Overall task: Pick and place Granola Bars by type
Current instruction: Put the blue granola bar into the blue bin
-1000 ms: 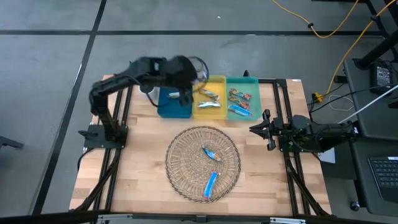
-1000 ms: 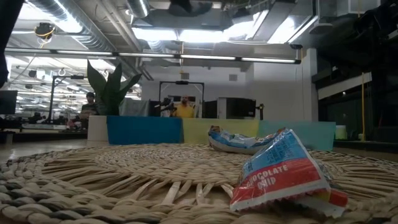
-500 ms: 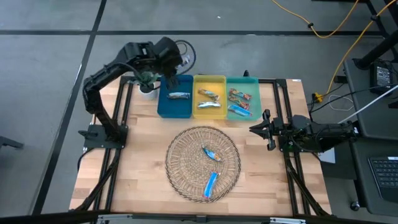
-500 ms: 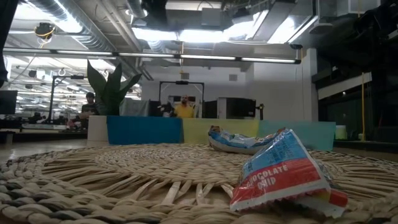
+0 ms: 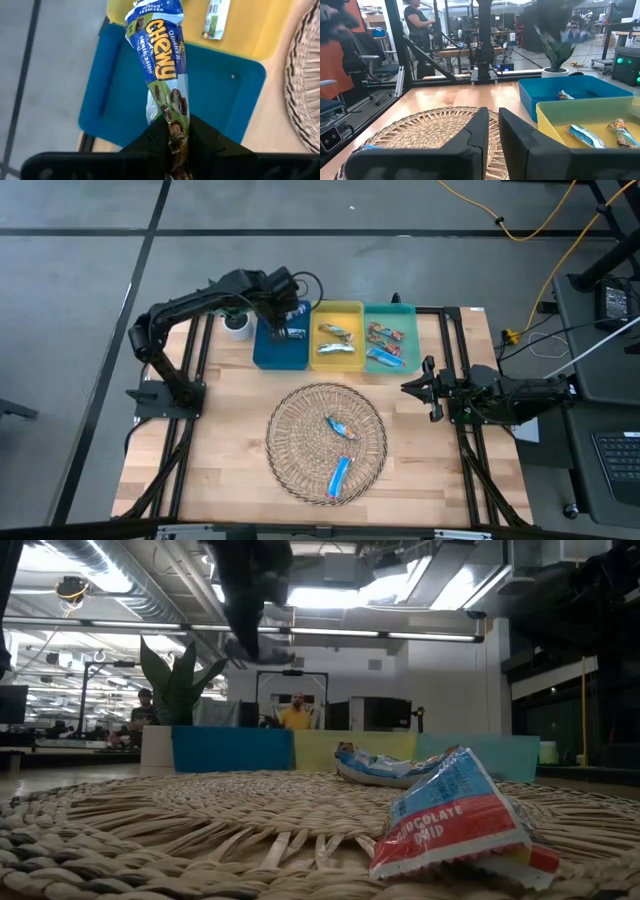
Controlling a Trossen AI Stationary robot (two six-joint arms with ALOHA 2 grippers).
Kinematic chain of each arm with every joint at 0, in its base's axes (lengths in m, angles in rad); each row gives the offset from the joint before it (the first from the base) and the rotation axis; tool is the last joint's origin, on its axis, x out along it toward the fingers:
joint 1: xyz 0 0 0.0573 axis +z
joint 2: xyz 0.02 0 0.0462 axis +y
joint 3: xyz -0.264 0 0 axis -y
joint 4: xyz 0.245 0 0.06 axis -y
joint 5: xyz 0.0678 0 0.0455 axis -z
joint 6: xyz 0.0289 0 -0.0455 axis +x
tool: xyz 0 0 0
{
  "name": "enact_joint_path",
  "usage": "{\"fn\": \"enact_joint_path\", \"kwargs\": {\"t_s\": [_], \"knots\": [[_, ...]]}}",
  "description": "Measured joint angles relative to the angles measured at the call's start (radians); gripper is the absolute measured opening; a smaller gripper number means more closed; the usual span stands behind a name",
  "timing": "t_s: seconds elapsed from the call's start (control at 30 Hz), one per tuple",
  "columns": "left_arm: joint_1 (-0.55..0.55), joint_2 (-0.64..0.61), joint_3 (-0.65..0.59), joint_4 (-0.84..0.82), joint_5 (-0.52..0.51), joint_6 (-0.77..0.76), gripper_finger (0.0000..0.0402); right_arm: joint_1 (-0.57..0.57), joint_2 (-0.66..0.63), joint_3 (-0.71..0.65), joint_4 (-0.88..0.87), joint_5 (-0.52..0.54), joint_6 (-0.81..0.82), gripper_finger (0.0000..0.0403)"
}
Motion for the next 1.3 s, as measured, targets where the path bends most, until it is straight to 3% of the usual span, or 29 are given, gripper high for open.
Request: {"fn": "enact_joint_path", "kwargs": {"t_s": [0.2,1.03,1.3], "knots": [[0.007,-0.002,-0.141,0.125,0.047,0.019,0.0047,0.000,0.000,0.000,0.000,0.000,0.000,0.0049],[0.010,-0.002,-0.569,0.583,0.047,-0.074,0.0047,0.000,0.000,0.000,0.000,0.000,0.000,0.0049],[0.010,-0.001,-0.636,0.654,0.047,-0.078,0.0047,0.000,0.000,0.000,0.000,0.000,0.000,0.0049]]}}
